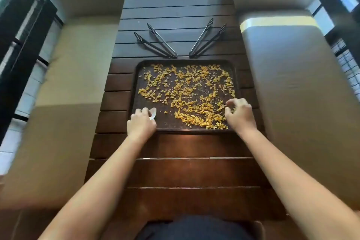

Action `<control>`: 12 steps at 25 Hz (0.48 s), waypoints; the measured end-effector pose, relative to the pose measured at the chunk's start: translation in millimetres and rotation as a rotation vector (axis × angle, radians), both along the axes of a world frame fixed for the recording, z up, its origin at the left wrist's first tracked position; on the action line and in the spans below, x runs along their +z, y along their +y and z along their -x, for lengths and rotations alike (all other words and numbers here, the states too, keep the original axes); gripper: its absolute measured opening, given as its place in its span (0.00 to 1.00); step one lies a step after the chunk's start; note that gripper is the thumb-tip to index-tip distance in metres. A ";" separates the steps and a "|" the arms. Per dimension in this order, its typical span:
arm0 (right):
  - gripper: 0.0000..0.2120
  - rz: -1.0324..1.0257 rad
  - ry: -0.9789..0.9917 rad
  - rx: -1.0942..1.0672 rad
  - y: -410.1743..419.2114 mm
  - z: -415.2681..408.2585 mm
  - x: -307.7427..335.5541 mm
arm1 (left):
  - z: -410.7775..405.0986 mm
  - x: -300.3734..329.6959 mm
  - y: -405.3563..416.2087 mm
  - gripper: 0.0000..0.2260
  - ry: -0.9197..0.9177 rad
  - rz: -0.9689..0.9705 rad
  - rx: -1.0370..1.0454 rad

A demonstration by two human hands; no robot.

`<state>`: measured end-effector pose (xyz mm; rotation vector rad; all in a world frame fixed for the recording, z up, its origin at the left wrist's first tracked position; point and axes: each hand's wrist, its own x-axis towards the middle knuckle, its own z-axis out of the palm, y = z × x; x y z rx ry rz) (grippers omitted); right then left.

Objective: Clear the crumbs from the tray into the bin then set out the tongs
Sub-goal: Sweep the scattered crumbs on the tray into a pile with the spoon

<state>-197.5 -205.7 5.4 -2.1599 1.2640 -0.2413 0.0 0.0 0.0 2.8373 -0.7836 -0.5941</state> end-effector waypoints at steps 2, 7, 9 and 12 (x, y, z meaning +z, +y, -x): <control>0.13 0.005 0.084 -0.083 0.7 11.1 -8.6 | 1.8 -3.9 4.7 0.15 -0.047 -0.092 0.074; 0.20 0.060 0.195 -0.149 3.0 34.2 -39.5 | 5.1 -17.0 16.2 0.14 -0.062 -0.148 0.137; 0.22 0.021 0.181 -0.221 3.9 39.0 -46.7 | 3.4 -18.9 18.5 0.11 -0.075 -0.126 0.155; 0.23 -0.076 0.169 -0.312 9.8 39.8 -54.2 | -0.9 -17.0 23.4 0.09 -0.087 -0.084 0.167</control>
